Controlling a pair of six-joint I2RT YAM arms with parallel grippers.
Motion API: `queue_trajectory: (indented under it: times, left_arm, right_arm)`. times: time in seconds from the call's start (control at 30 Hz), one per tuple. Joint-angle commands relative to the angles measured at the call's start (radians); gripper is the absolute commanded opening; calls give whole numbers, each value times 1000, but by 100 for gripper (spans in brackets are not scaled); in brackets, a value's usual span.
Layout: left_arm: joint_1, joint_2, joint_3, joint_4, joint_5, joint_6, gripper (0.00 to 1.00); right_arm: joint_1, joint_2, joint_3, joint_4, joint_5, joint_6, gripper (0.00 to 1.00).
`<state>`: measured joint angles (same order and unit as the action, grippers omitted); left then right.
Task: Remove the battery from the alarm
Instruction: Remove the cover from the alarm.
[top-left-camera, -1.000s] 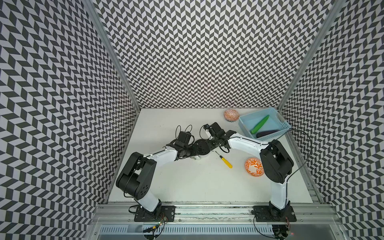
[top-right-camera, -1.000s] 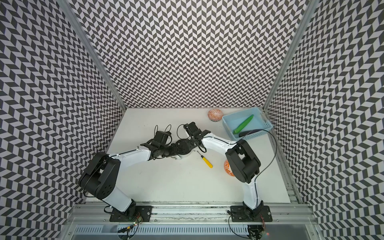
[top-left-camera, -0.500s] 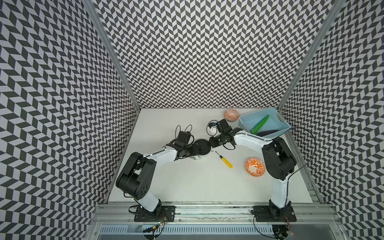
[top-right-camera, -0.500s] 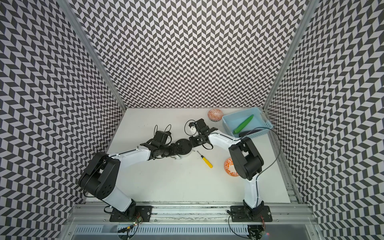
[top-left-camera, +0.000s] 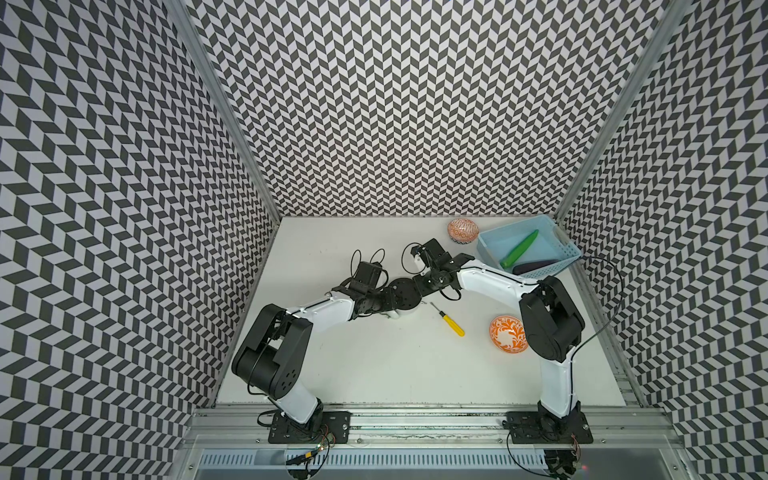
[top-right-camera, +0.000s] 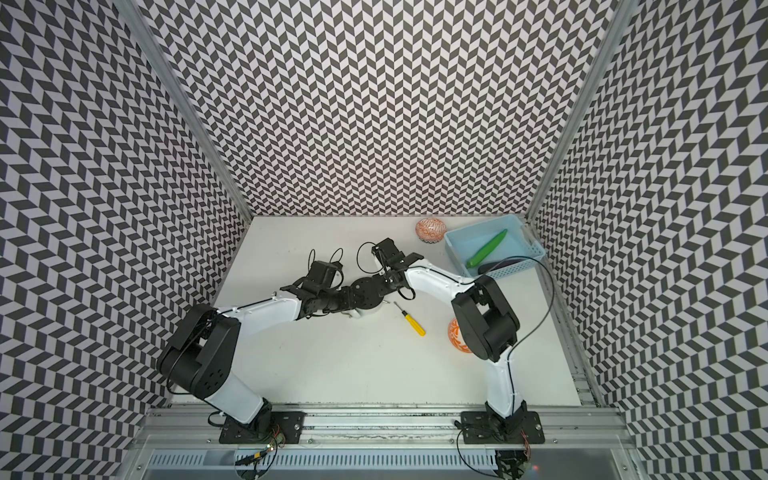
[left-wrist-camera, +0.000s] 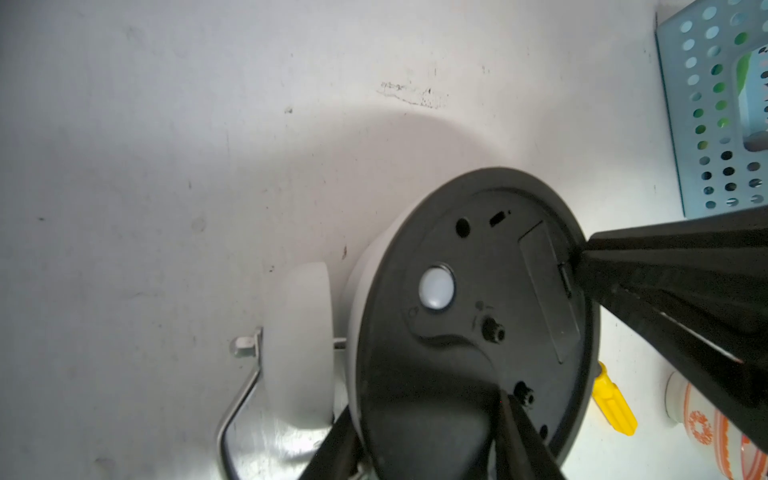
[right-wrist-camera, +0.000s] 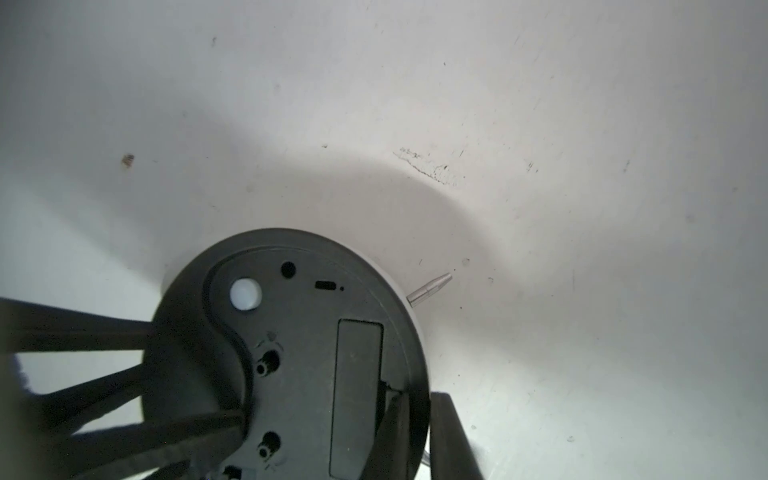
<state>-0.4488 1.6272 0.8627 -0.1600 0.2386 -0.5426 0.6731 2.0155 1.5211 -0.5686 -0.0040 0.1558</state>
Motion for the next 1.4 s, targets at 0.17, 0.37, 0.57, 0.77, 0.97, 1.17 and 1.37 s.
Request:
queue_trajectory:
  times: [0.17,0.37,0.57,0.77,0.97,1.17,1.37]
  left_arm:
    - [9,72,-17,-142,-110,57,32]
    - [10,78,-24,-136,-89,61,28]
    - [19,87,-20,-142,-73,76,27]
    - [25,86,-21,-138,-51,85,26]
    - [24,105,-1,-151,-45,104,27]
    - [24,117,33,-179,-80,130,29]
    - [24,134,18,-152,-77,100,30]
  right_arm:
    - [41,93,-18,-133,313,-21,13]
    - [58,110,-92,-50,390,-42,12]
    - [88,196,-96,-111,327,-128,12]
    - [92,262,-174,-161,130,-156,12]
    - [66,167,-257,-98,-182,-157,13]
    - [-12,80,-272,-67,-185,-108,14]
    - [-18,72,-257,-39,-96,-59,12]
